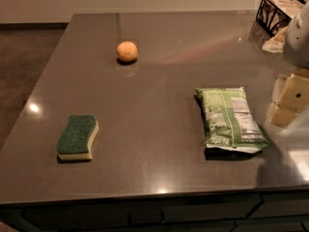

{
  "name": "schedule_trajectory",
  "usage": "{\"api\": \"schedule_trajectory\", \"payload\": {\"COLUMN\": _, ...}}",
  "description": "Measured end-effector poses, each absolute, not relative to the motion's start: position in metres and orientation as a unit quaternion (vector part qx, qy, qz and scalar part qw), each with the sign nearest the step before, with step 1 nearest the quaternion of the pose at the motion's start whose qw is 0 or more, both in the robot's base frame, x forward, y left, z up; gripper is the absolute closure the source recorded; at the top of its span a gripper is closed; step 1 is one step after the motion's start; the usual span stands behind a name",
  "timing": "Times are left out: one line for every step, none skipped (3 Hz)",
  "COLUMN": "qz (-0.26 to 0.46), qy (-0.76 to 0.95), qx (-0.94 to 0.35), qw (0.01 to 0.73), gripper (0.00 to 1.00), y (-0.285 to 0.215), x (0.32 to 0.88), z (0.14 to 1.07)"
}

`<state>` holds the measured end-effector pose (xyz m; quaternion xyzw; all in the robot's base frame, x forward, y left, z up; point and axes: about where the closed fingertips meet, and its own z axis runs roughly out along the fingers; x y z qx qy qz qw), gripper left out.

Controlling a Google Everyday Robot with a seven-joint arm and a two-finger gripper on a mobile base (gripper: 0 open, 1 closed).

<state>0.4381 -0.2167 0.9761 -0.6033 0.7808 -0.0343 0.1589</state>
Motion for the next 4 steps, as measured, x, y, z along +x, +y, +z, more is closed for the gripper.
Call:
{"api": "schedule_trajectory", "payload": {"qz": -0.034, "qy": 0.781, "qx": -0.603, "qw": 0.159, "gripper": 0.0, "y": -0.217, "x": 0.438, "z": 0.976}}
{"api": "schedule_trajectory", "payload": {"qz": -0.028, "qy": 0.776, "qx": -0.608, "qw": 0.164, "gripper": 0.0, "y": -0.214, "x": 0.441, "z": 0.976}}
{"api": "schedule_trajectory", "payload": {"qz": -0.01, "qy": 0.754, "qx": -0.636, "qw": 0.164, "gripper": 0.0, "y": -0.197, "x": 0.46, "z": 0.961}}
{"api": "schedule_trajectory", "payload": {"qz": -0.002, "qy": 0.725, "qx": -0.671, "qw": 0.153, "gripper": 0.0, "y": -0.184, "x": 0.482, "z": 0.938}}
